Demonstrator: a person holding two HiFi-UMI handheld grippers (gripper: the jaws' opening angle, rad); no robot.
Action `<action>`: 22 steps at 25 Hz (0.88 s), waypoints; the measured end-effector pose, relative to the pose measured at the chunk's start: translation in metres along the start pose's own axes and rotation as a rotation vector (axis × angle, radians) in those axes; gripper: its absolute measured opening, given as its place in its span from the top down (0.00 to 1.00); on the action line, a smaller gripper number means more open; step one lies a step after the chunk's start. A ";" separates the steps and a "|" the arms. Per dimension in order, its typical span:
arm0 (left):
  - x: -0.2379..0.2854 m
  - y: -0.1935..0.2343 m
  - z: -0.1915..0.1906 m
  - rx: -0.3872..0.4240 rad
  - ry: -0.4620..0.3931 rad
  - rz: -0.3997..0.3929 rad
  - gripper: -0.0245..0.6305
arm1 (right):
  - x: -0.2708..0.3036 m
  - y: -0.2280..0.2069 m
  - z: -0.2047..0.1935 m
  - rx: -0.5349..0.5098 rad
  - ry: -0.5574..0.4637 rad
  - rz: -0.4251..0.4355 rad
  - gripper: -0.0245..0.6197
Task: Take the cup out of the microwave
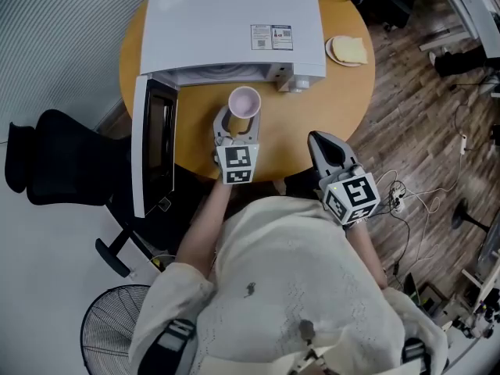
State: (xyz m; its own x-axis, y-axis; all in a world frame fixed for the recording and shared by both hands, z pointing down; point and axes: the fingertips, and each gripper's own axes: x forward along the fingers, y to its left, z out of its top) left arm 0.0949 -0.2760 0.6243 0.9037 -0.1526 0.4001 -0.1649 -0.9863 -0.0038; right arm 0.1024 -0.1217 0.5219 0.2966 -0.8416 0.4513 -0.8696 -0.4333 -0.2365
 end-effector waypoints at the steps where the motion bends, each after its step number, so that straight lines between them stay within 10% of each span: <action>1: -0.004 -0.002 0.001 -0.003 -0.002 -0.006 0.56 | 0.000 0.000 0.000 -0.002 -0.001 0.001 0.95; 22: -0.064 -0.012 0.040 -0.037 -0.031 -0.044 0.56 | 0.004 0.007 0.019 -0.022 -0.043 0.031 0.95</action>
State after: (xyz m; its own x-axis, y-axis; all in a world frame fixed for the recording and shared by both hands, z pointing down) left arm 0.0548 -0.2572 0.5618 0.9220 -0.1117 0.3708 -0.1389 -0.9892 0.0472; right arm 0.1054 -0.1341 0.5062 0.2853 -0.8679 0.4066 -0.8871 -0.3998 -0.2309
